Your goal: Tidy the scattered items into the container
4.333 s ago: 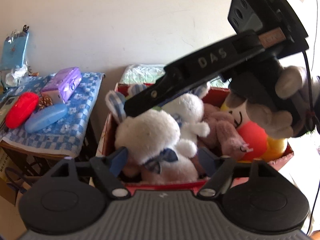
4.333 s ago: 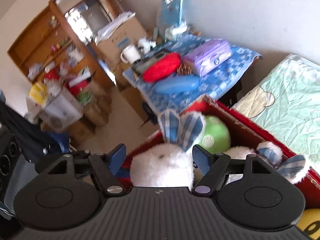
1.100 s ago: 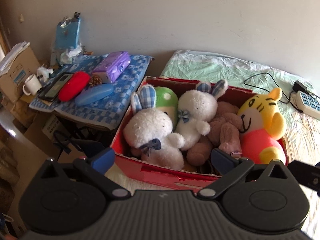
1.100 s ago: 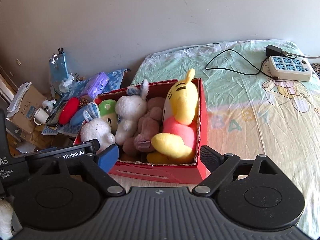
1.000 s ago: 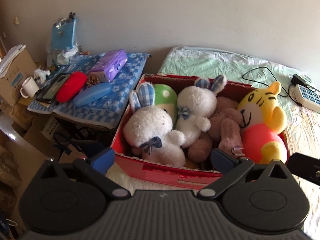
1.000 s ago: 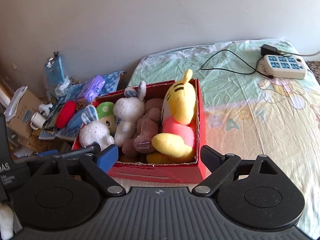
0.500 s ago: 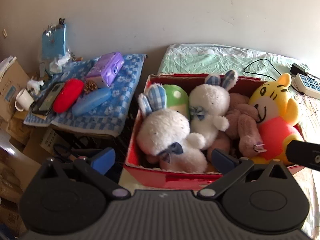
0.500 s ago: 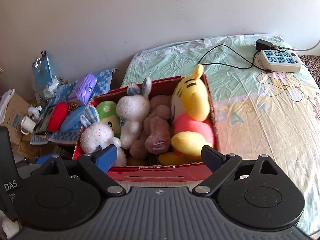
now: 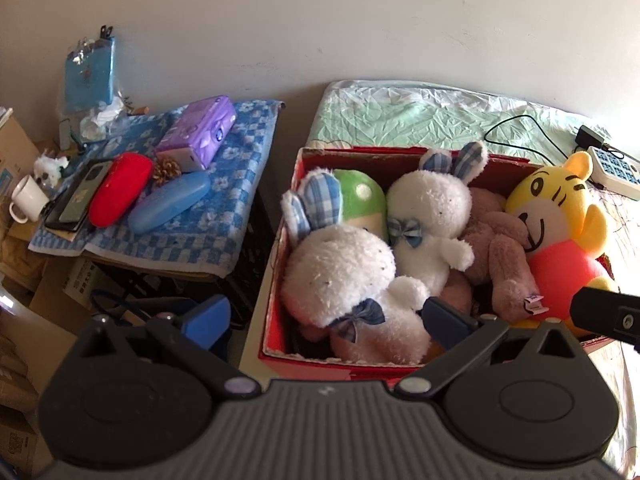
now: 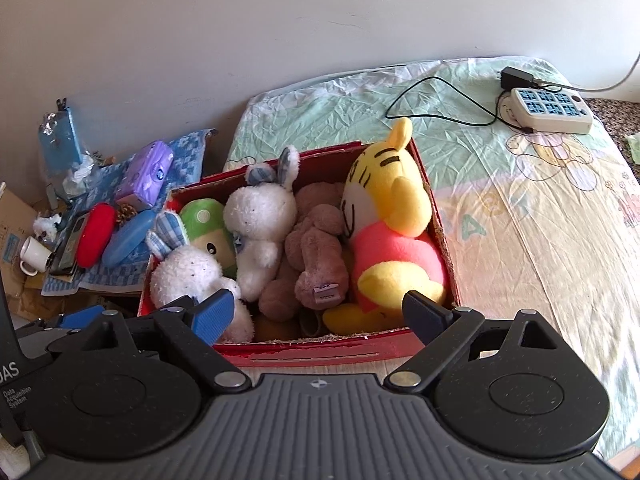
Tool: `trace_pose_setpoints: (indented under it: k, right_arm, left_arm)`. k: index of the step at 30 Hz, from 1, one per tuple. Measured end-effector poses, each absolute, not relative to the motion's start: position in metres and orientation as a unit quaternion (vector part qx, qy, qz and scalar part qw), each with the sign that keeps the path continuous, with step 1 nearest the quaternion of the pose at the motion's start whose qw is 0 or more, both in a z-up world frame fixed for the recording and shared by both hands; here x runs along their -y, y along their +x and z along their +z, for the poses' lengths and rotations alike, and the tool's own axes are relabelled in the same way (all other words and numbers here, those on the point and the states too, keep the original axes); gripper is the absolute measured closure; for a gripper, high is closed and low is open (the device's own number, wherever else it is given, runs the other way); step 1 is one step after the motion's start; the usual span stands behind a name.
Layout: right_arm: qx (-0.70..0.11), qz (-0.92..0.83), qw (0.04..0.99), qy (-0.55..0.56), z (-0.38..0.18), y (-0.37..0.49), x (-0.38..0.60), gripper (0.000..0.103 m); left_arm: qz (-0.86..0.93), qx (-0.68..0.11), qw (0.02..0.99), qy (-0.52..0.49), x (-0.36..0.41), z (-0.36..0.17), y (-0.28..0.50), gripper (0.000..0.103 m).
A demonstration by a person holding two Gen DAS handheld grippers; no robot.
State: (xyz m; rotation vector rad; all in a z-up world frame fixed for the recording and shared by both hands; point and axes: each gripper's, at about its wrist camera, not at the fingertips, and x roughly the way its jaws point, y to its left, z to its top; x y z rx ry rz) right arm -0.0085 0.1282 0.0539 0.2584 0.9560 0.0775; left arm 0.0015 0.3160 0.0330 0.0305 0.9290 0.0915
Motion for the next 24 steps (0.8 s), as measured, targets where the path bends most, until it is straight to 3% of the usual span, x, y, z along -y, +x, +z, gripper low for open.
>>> trace_pose_setpoints:
  k: [24]
  right_arm:
    - [-0.463,0.050,0.880,0.097,0.055,0.008,-0.144,0.010]
  left_arm:
    - [0.063,-0.427,0.902,0.027,-0.329,0.052,0.006,0.001]
